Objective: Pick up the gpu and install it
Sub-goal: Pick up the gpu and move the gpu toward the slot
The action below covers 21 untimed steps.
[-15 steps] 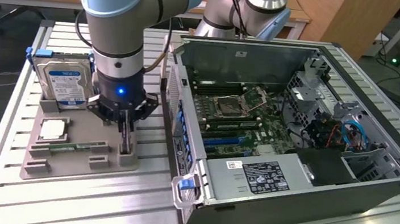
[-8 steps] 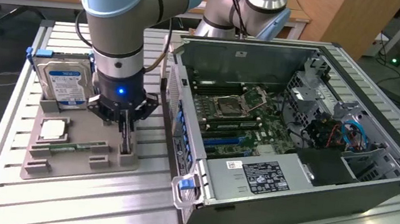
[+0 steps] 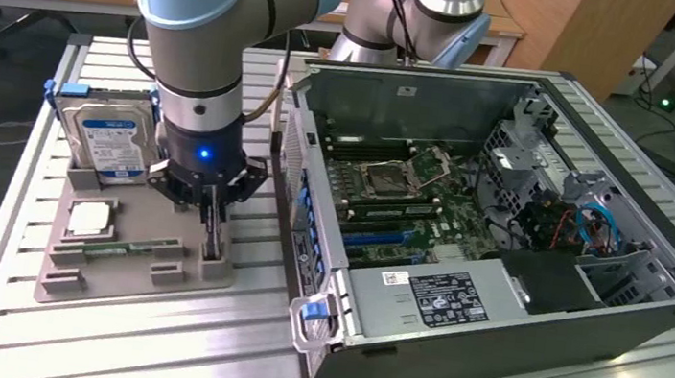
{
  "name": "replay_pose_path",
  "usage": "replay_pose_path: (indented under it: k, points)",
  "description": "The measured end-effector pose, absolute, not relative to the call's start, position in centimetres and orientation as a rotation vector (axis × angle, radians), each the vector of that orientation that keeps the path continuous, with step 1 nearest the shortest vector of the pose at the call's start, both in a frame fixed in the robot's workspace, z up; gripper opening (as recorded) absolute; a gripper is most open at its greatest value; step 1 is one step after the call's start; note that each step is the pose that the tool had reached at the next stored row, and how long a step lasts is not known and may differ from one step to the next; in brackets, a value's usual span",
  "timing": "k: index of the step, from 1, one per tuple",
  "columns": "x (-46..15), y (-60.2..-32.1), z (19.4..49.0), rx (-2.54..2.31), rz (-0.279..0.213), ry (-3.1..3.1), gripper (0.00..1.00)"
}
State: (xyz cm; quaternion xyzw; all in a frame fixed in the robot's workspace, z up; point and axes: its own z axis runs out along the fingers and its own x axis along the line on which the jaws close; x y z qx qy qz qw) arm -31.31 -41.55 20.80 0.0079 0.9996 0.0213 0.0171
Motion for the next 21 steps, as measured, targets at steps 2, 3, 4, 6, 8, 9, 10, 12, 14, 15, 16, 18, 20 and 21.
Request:
replay_pose_path:
  k: [2, 3, 4, 6, 8, 9, 10, 12, 14, 15, 16, 18, 20, 21]
  points:
    - [-31.3, -41.5, 20.8, 0.025, 0.066, 3.107, 0.27]
    - [-31.3, -41.5, 20.8, 0.025, 0.066, 3.107, 0.27]
    - [-31.3, -41.5, 20.8, 0.025, 0.067, 3.107, 0.27]
    - [-31.3, -41.5, 20.9, 0.025, 0.073, 3.106, 0.27]
    - [-31.3, -41.5, 21.3, 0.025, 0.076, 3.106, 0.27]
    - [-31.3, -41.5, 21.6, 0.025, 0.077, 3.106, 0.27]
    - [-31.3, -41.5, 21.9, 0.025, 0.077, 3.106, 0.27]
    - [-31.3, -41.5, 22.7, 0.025, 0.079, 3.106, 0.27]
    - [-31.3, -41.5, 23.4, 0.025, 0.082, 3.106, 0.27]
    - [-31.3, -41.5, 23.8, 0.025, 0.083, 3.106, 0.27]
    - [-31.3, -41.5, 24.3, 0.025, 0.084, 3.106, 0.27]
    - [-31.3, -41.5, 25.2, 0.025, 0.084, 3.106, 0.27]
    - [-31.3, -41.5, 26.1, 0.025, 0.084, 3.106, 0.27]
    - [-31.3, -41.5, 26.6, 0.025, 0.084, 3.106, 0.27]
